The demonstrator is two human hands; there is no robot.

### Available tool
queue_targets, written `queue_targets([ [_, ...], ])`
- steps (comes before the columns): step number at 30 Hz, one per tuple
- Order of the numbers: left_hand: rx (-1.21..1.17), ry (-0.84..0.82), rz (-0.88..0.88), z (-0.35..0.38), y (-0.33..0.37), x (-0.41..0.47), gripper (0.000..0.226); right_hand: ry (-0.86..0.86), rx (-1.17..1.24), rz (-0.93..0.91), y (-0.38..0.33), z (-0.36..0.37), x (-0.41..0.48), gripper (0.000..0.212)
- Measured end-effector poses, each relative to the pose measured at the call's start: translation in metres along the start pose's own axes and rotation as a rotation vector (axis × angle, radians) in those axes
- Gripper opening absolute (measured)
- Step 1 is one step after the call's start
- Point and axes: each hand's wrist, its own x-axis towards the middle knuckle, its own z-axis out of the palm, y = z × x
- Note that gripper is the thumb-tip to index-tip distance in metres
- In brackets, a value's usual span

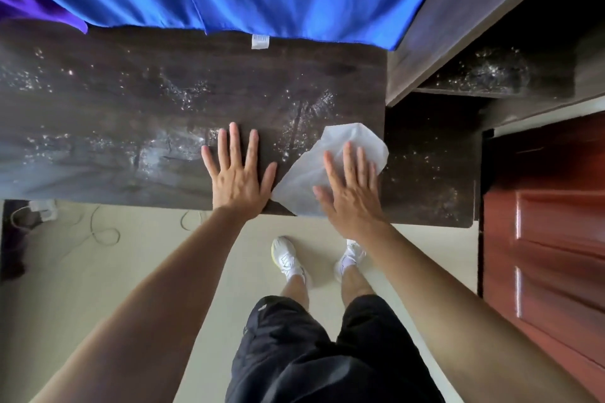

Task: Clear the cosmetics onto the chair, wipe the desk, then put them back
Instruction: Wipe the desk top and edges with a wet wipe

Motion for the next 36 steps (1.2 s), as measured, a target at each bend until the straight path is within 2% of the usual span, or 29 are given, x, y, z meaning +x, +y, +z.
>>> queue_targets([
  [3,0.021,0.071,0.014,0.011,-0.004,0.002,0.075,0.043,-0.086,-0.002,0.013,-0.006,0.036,0.071],
  [10,0.016,0.125,0.019,0.012,-0.007,0.004,0.072,0.000,-0.192,-0.090,0.010,-0.058,0.160,0.073],
  [14,0.022,0.124,0.026,0.013,-0.010,0.003,0.072,0.025,-0.210,-0.226,-0.005,-0.039,0.129,0.071],
  [18,0.008,0.134,0.038,0.013,-0.009,0.004,0.073,-0.016,-0.246,-0.413,0.019,-0.020,0.070,0.071],
  [20,0.009,0.149,0.028,0.014,-0.009,0.004,0.072,-0.017,-0.246,-0.389,0.029,-0.024,0.070,0.072],
  [24,0.018,0.169,0.039,0.014,-0.009,0.006,0.071,0.048,-0.172,-0.118,0.019,-0.043,0.125,0.074],
  [26,0.015,0.177,0.039,0.013,-0.008,0.005,0.070,0.069,-0.125,-0.045,0.003,-0.054,0.157,0.076],
  [30,0.009,0.176,0.047,0.013,-0.010,0.004,0.069,0.062,-0.138,-0.091,-0.022,-0.052,0.171,0.075],
  [33,0.004,0.165,0.051,0.010,-0.008,0.005,0.069,0.044,-0.171,-0.209,-0.021,-0.040,0.144,0.073],
  [36,-0.003,0.140,0.039,0.009,-0.007,0.004,0.071,0.071,-0.200,-0.246,-0.003,-0.023,0.103,0.072],
])
